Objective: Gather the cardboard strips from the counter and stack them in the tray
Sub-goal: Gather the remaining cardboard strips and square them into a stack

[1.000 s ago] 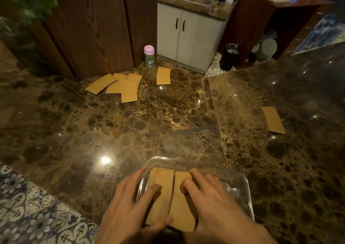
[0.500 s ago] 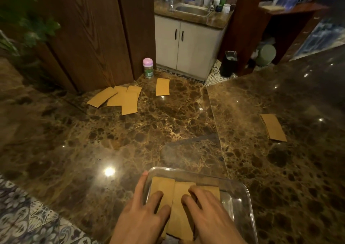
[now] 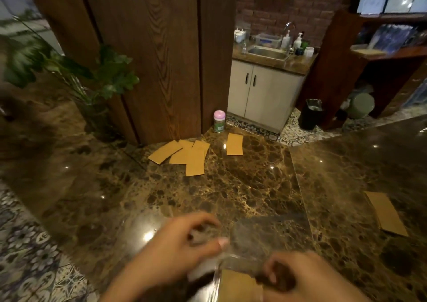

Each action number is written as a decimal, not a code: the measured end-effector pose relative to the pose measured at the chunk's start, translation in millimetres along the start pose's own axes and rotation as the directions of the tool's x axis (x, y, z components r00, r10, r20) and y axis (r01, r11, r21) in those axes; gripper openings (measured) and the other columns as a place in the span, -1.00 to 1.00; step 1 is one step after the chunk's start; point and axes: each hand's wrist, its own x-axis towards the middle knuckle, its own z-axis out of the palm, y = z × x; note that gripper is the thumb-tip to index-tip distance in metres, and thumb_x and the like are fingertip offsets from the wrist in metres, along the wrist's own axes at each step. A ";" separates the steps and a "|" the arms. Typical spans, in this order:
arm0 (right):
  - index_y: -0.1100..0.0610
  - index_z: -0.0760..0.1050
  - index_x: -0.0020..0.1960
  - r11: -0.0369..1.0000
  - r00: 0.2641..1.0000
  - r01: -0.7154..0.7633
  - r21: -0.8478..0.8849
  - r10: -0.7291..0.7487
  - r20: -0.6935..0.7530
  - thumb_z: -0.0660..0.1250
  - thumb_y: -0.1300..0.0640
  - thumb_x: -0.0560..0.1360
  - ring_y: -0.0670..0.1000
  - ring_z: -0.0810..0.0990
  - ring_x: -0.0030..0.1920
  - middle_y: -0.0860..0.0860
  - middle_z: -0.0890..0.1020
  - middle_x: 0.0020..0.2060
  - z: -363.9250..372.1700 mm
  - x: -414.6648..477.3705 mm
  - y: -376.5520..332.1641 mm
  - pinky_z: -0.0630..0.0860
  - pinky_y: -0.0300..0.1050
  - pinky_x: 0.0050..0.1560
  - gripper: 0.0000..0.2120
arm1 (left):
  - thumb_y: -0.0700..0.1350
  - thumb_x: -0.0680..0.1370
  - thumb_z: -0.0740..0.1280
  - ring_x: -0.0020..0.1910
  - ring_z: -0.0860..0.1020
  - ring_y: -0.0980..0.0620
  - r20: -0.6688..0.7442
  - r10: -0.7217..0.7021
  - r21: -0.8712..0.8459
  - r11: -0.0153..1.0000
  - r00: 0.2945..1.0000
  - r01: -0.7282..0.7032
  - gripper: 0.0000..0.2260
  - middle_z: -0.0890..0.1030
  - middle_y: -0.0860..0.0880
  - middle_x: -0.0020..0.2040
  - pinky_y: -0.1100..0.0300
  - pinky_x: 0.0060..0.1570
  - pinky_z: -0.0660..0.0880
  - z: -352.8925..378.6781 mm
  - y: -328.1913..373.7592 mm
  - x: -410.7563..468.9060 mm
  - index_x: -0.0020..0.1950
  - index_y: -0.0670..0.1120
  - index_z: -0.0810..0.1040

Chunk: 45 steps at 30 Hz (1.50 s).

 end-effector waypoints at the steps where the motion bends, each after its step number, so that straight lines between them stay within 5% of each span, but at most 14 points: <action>1: -0.12 0.64 -0.05 0.999 0.994 0.030 0.028 -0.026 -0.107 0.49 -0.40 0.36 -0.28 0.63 -0.11 -0.12 0.74 -0.08 -16.7 11.8 -3.2 0.57 -0.27 0.08 -0.61 | 0.44 0.33 0.42 0.17 0.56 0.27 -0.088 -0.045 0.015 0.999 0.995 0.047 -0.44 0.60 0.24 0.24 0.17 0.23 0.54 -17.2 -14.0 23.0 0.27 0.28 0.54; 3: -0.04 0.65 -0.07 0.989 0.961 0.061 0.138 -0.021 -0.276 0.45 -0.59 0.15 -0.17 0.65 -0.20 -0.02 0.73 -0.19 -37.9 45.0 -10.6 0.62 -0.04 -0.04 -0.33 | 0.49 0.25 0.44 0.41 0.44 0.01 -0.227 -0.214 0.160 0.954 0.950 0.253 -0.10 0.44 0.03 0.48 0.01 0.37 0.43 -46.2 -33.8 74.8 0.51 0.17 0.33; 6: 0.01 0.60 0.23 0.980 0.924 -0.001 0.200 0.077 -0.374 0.47 -0.50 0.27 0.02 0.65 0.17 0.01 0.68 0.17 -72.9 120.6 -18.8 0.57 -0.01 0.19 -0.26 | 0.60 0.10 0.39 0.60 0.00 -0.32 -0.250 -0.460 0.247 0.821 0.852 0.515 0.24 0.01 -0.25 0.64 -0.32 0.51 0.09 -68.5 -61.4 145.1 0.63 0.15 -0.04; 9: 0.18 0.40 0.49 0.965 0.884 -0.118 0.235 0.209 -0.418 0.45 -0.39 0.42 0.18 0.51 0.42 0.13 0.53 0.44 -99.3 186.0 -27.2 0.51 0.02 0.33 -0.12 | 0.64 0.04 0.36 0.56 -0.27 -0.42 -0.198 -0.590 0.303 0.723 0.783 0.621 0.38 -0.28 -0.34 0.61 -0.45 0.46 -0.18 -78.9 -80.6 191.4 0.64 0.13 -0.24; 15: 0.27 0.35 0.50 0.918 0.772 -0.280 0.280 0.389 -0.504 0.36 -0.50 0.38 0.28 0.50 0.40 0.23 0.52 0.42 -125.9 287.9 -40.1 0.55 0.13 0.33 0.02 | 0.68 -0.09 0.32 0.51 -0.40 -0.45 -0.148 -0.664 0.388 0.643 0.733 0.660 0.49 -0.50 -0.33 0.52 -0.52 0.41 -0.22 -81.4 -97.0 255.3 0.58 0.15 -0.42; 18: 0.28 0.33 0.52 0.900 0.703 -0.319 0.297 0.435 -0.562 0.35 -0.49 0.40 0.29 0.38 0.46 0.26 0.40 0.47 -139.7 326.0 -53.6 0.46 0.14 0.38 0.02 | 0.58 0.03 0.44 0.53 -0.31 -0.49 -0.099 -0.701 0.468 0.594 0.706 0.655 0.45 -0.42 -0.37 0.55 -0.57 0.37 -0.08 -87.4 -101.8 282.7 0.57 0.12 -0.43; 21: 0.25 0.26 0.54 0.896 0.668 -0.375 0.237 0.438 -0.601 0.45 -0.41 0.40 0.27 0.34 0.48 0.24 0.36 0.49 -142.5 340.5 -73.3 0.41 0.14 0.40 0.00 | 0.44 0.17 0.53 0.56 -0.04 -0.44 -0.093 -0.674 0.508 0.601 0.733 0.617 0.28 -0.08 -0.31 0.61 -0.44 0.40 0.17 -93.8 -98.5 295.6 0.64 0.10 -0.16; 25: 0.20 0.43 0.43 0.912 0.733 -0.328 0.248 0.411 -0.542 0.61 -0.24 0.34 0.27 0.43 0.42 0.23 0.47 0.41 -144.1 358.0 -80.7 0.47 0.11 0.36 -0.16 | 0.23 0.30 0.60 0.52 0.17 -0.29 -0.127 -0.560 0.509 0.671 0.818 0.539 0.08 0.17 -0.20 0.53 -0.24 0.44 0.23 -97.7 -97.1 298.3 0.63 0.08 0.02; 29: 0.14 0.55 0.33 0.929 0.813 -0.253 0.270 0.355 -0.462 0.71 -0.14 0.17 0.23 0.56 0.31 0.19 0.55 0.32 -135.4 353.8 -90.6 0.59 0.02 0.22 -0.18 | 0.10 0.27 0.66 0.50 0.21 -0.31 -0.146 -0.580 0.340 0.731 0.801 0.591 0.06 0.18 -0.24 0.50 -0.18 0.43 0.28 -94.5 -95.1 293.8 0.59 -0.02 0.09; 34: 0.21 0.33 0.43 0.896 0.777 -0.157 0.416 0.371 -0.508 0.62 0.02 0.39 0.28 0.51 0.39 0.22 0.55 0.35 -118.3 348.2 -92.6 0.52 0.15 0.35 -0.24 | -0.16 0.27 0.68 0.39 0.39 -0.25 -0.211 -0.547 -0.009 0.830 0.810 0.558 -0.09 0.25 -0.18 0.43 -0.07 0.40 0.39 -88.1 -102.8 282.7 0.51 -0.06 0.28; 39: 0.23 0.47 0.38 0.821 0.777 -0.095 0.563 0.415 -0.474 0.49 0.04 0.45 0.27 0.58 0.33 0.22 0.60 0.32 -110.8 342.9 -108.4 0.57 0.12 0.32 -0.43 | -0.13 0.26 0.66 0.31 0.52 -0.16 -0.324 -0.488 -0.167 0.873 0.810 0.459 -0.28 0.59 -0.11 0.27 0.03 0.23 0.50 -70.9 -105.1 276.3 0.37 -0.07 0.47; 45: 0.23 0.59 0.26 0.799 0.785 -0.048 0.599 0.401 -0.472 0.35 0.13 0.55 0.24 0.62 0.27 0.17 0.66 0.23 -100.6 336.6 -128.7 0.60 0.04 0.26 -0.68 | -0.10 0.43 0.40 0.15 0.60 -0.15 -0.356 -0.431 -0.273 0.897 0.829 0.349 -0.68 0.66 -0.08 0.11 0.09 0.11 0.54 -57.1 -94.8 273.6 0.18 -0.02 0.54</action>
